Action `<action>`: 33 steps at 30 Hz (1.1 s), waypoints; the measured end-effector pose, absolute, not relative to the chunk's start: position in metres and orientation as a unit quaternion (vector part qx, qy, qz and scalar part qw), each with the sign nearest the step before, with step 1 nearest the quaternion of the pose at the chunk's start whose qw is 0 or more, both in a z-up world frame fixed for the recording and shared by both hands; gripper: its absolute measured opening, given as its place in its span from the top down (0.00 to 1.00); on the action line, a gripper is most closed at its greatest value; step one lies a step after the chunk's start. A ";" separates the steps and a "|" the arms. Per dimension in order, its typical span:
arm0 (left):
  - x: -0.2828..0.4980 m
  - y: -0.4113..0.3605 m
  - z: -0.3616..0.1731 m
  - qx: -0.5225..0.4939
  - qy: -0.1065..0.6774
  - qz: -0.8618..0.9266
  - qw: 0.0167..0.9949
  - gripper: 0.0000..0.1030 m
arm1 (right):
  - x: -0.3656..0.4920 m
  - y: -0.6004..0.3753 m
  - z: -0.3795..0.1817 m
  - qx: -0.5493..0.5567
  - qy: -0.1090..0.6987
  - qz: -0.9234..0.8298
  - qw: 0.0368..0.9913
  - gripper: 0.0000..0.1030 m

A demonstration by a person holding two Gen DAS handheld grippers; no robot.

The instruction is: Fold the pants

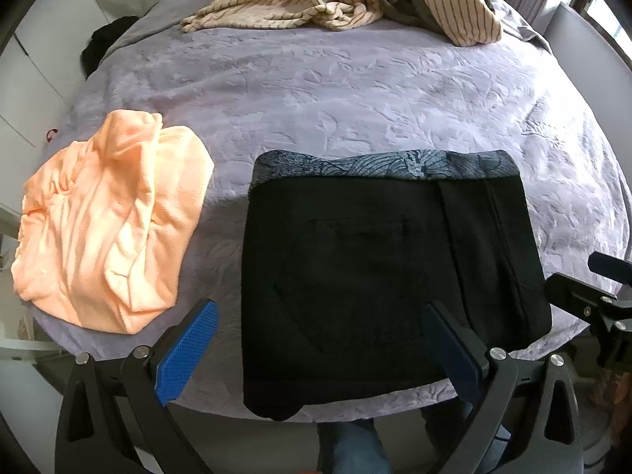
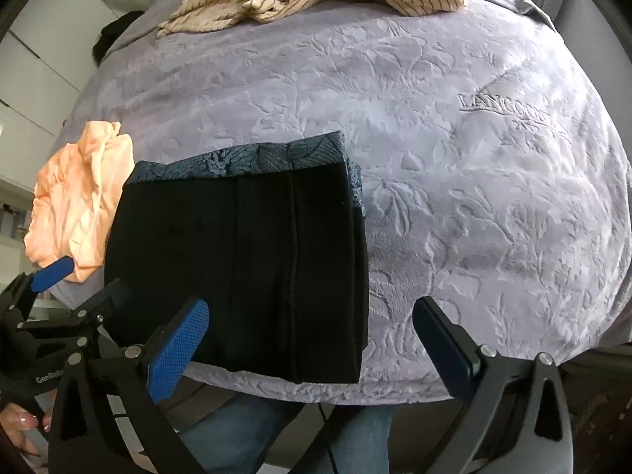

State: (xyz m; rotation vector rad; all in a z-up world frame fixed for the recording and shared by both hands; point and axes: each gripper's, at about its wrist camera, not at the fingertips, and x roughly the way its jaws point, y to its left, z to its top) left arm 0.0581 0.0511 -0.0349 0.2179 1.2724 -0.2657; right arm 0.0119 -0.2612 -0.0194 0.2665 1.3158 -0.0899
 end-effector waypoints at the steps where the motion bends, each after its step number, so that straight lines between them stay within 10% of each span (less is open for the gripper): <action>1: 0.057 0.051 -0.034 0.103 0.590 -0.120 0.792 0.00 | 0.011 -0.262 -0.020 0.126 0.610 -0.043 0.781 0.00; 33: 0.043 0.043 -0.037 0.123 0.588 -0.110 0.792 0.00 | -0.002 -0.250 -0.021 0.090 0.622 -0.073 0.774 0.00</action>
